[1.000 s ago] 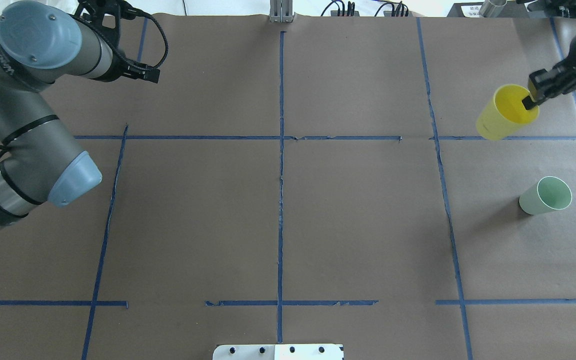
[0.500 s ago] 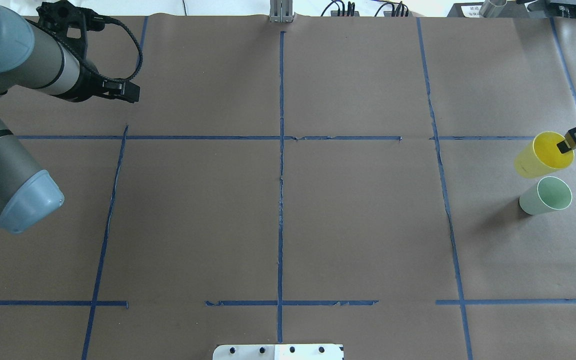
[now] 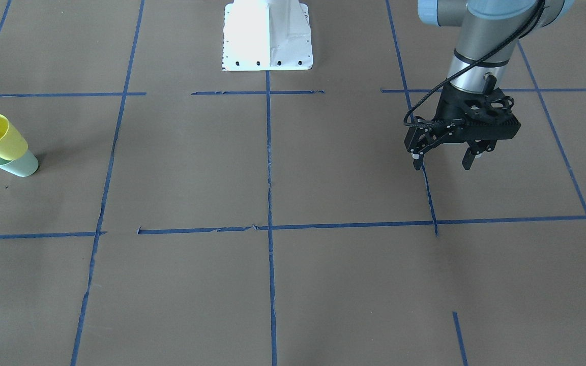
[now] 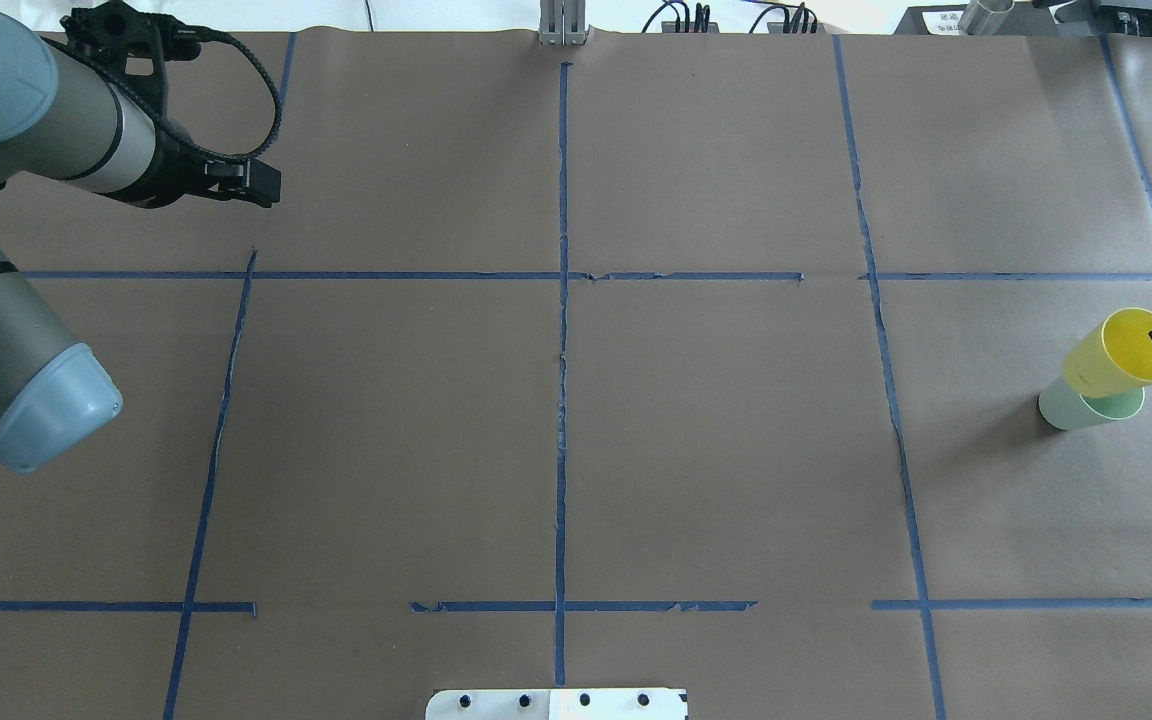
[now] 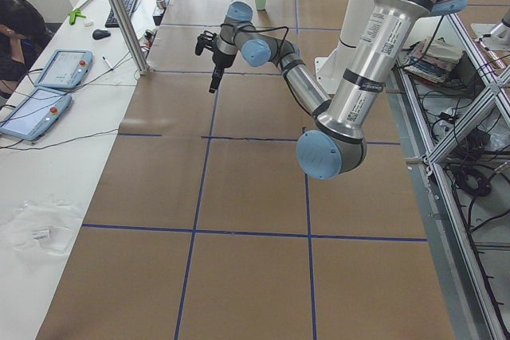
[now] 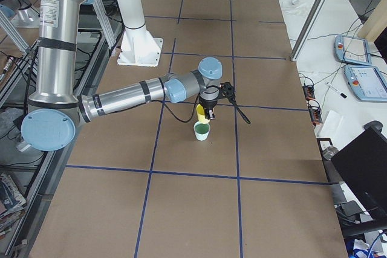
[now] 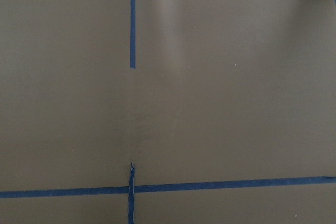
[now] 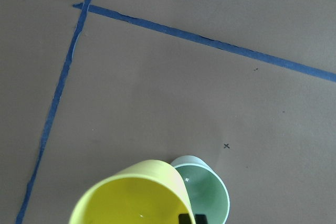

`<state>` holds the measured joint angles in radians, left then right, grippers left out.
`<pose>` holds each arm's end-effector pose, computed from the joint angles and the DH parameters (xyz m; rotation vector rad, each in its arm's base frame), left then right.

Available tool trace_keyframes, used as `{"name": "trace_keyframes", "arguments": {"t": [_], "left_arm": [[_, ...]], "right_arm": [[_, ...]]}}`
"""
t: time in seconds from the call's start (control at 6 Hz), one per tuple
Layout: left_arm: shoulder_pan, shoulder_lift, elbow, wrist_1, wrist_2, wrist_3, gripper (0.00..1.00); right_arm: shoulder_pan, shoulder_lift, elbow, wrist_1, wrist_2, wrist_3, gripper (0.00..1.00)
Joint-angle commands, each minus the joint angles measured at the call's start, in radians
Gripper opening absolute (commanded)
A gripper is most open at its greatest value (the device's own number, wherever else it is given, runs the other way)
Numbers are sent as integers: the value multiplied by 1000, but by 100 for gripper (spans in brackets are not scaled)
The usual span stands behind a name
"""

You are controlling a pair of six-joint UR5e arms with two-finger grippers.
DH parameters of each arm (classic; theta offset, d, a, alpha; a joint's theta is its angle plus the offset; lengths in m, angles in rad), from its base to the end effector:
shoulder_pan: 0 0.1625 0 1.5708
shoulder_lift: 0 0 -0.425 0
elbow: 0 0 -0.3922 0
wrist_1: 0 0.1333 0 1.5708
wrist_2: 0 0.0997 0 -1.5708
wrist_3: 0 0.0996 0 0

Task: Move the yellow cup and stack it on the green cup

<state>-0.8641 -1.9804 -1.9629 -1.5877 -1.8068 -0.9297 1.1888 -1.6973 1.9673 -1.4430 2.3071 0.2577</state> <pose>0.2935 -0.5132 0.2639 0.3944 0.7470 -0.1130 -0.1042 -0.4376 0.5089 0.1322 -0.8106 -0.2637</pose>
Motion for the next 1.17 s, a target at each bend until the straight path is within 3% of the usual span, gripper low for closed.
{"name": "trace_keyframes", "arguments": {"t": [0.0, 1.0], "left_arm": [[0, 0, -8, 0, 0, -1, 100], [4, 0, -8, 0, 0, -1, 100]], "right_arm": [[0, -15, -11, 1, -5, -1, 0], [2, -30, -27, 0, -34, -9, 2]]}}
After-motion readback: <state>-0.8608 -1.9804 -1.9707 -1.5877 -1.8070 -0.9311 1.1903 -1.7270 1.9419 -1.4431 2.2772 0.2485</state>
